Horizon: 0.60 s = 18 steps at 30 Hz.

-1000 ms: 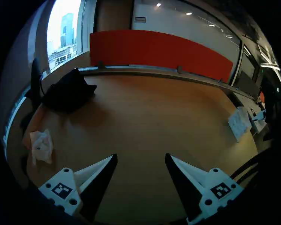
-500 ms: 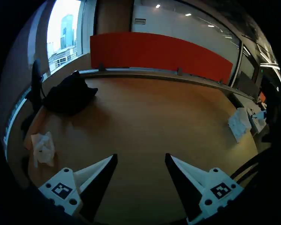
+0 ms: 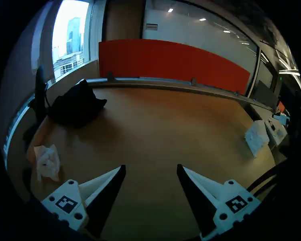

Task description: Fold towel

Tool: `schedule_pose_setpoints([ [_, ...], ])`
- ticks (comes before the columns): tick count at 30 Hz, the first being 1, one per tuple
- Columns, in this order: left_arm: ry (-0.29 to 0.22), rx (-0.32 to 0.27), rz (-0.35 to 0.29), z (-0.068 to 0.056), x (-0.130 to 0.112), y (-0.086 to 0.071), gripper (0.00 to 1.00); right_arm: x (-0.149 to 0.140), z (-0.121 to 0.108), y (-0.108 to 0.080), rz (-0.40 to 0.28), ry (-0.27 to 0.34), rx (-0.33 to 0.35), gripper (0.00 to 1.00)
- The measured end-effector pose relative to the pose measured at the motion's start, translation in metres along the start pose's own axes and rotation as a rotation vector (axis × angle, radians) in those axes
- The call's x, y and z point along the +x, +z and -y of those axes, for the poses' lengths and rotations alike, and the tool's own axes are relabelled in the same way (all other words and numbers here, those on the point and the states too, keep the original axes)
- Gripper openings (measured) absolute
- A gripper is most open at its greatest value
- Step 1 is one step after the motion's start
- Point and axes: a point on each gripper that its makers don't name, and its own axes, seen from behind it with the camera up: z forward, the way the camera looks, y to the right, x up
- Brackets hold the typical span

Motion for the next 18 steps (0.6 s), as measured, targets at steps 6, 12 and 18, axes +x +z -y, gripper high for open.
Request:
schedule_pose_setpoints([
  [6,-0.017,0.008,-0.033,0.006,0.01,0.004,0.94,0.021,0.022,-0.004,-0.122,-0.013,0.045,0.99],
  [12,-0.023,0.01,-0.105,0.009,0.034,0.011,0.94,0.034,0.035,-0.005,-0.178,-0.023,0.058,0.99],
  [18,-0.042,0.001,-0.237,0.01,0.072,0.014,0.94,0.038,0.048,-0.005,-0.196,-0.034,0.073,0.99],
])
